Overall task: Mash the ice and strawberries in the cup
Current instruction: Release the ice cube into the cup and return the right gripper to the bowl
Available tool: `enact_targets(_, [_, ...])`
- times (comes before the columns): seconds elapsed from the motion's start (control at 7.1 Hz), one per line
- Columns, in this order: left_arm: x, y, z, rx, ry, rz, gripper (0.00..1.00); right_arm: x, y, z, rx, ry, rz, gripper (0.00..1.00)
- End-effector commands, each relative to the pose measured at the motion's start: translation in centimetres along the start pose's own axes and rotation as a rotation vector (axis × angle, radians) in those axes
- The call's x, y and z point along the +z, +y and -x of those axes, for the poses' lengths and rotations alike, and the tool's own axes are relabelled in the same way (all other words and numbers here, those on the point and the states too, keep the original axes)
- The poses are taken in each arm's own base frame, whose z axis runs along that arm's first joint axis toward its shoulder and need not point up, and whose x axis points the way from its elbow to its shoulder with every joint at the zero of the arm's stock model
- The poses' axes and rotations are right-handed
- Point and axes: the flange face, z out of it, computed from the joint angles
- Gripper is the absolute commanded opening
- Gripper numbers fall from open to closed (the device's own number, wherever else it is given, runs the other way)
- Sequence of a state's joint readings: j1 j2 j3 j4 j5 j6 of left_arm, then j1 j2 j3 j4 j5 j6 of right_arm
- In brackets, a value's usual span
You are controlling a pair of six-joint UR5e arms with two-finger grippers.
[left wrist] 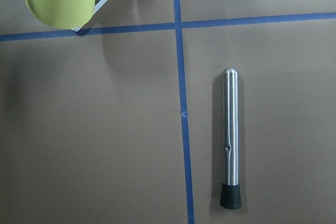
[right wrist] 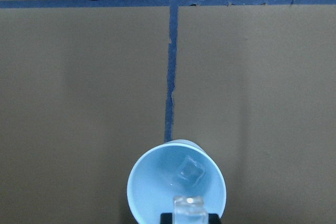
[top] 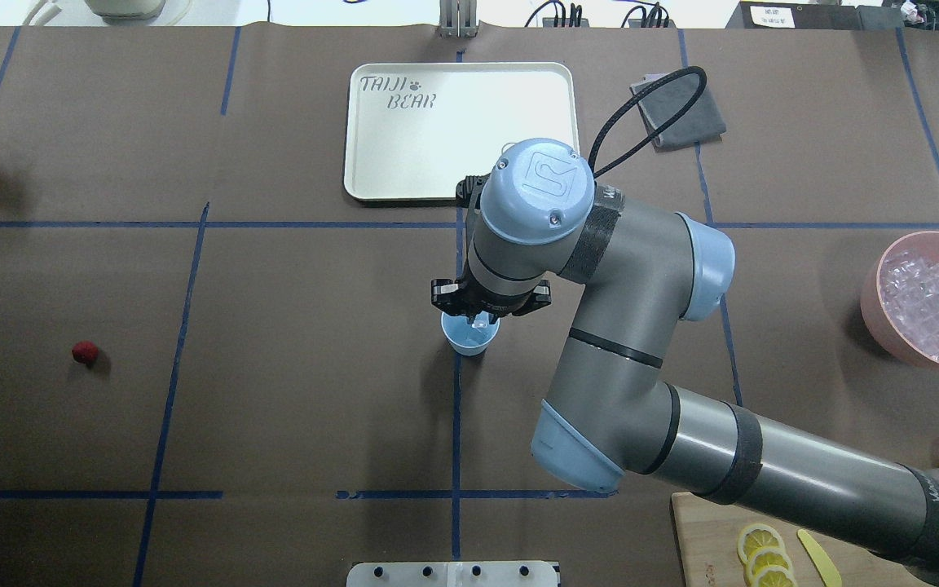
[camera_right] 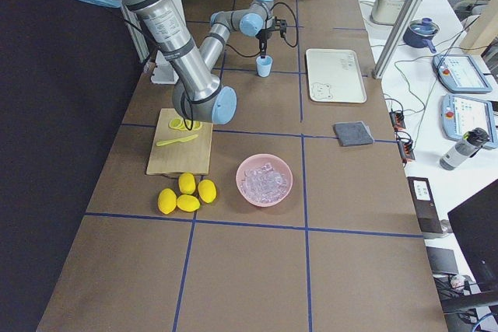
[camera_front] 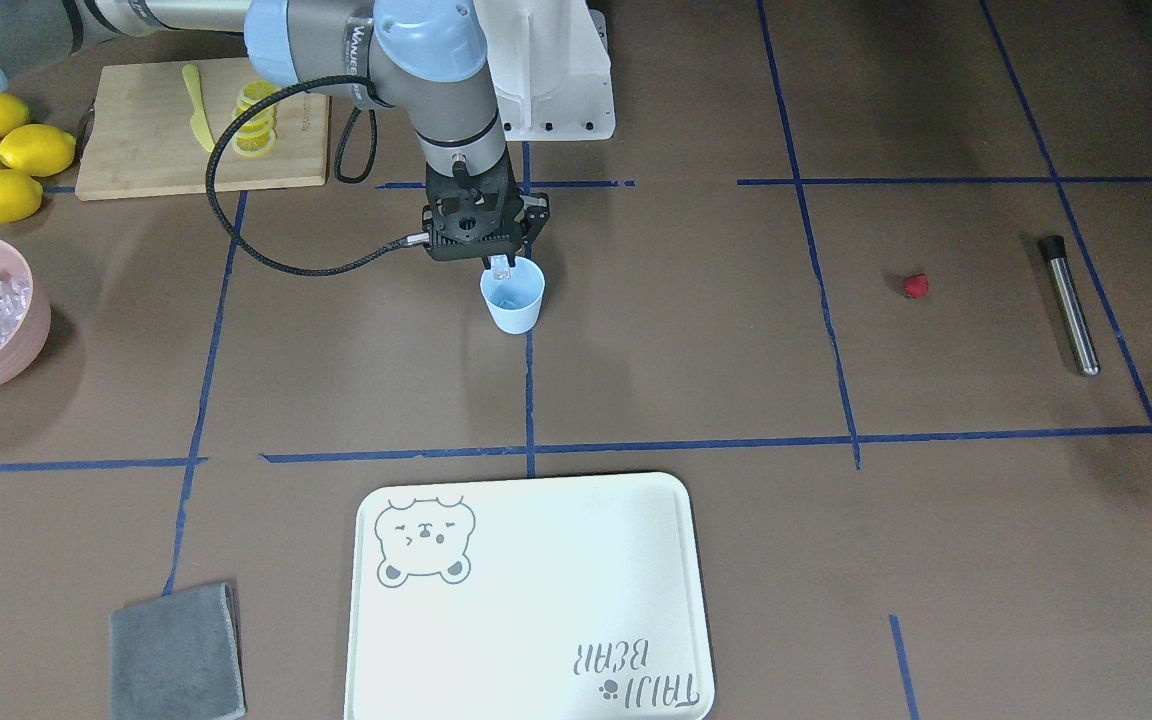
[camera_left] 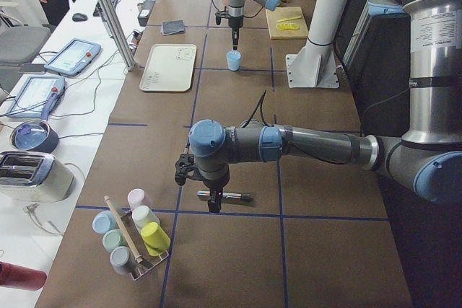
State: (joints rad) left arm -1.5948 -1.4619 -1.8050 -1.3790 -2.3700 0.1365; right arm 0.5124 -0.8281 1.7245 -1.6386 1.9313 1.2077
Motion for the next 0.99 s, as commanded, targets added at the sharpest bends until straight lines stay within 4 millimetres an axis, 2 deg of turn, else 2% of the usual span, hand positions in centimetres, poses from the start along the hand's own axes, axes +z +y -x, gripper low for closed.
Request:
enact_targets(0.0, [0.0, 0.0, 0.0, -0.001, 0.000, 0.000, 1.00, 0.1, 0.0, 0.0, 0.001, 0.000, 0.000, 0.65])
enact_targets(0.14, [0.0, 0.0, 0.0, -0.001, 0.000, 0.000, 1.00, 0.1, 0.0, 0.0, 0.001, 0.000, 0.000, 0.71])
enact_targets(0.28, [0.0, 0.0, 0.0, -0.001, 0.000, 0.000, 1.00, 0.1, 0.0, 0.0, 0.001, 0.000, 0.000, 0.99])
enact_targets(0.7, [-0.1, -0.1, -0.1, 0.002, 0.000, -0.003, 1.00, -0.5, -0.2, 0.2, -0.002, -0.011, -0.006, 0.99])
enact_targets(0.85, [-0.1, -0.2, -0.2, 0.004, 0.000, -0.003, 1.00, -2.3, -1.5, -0.2, 0.012, -0.025, -0.024, 0.99])
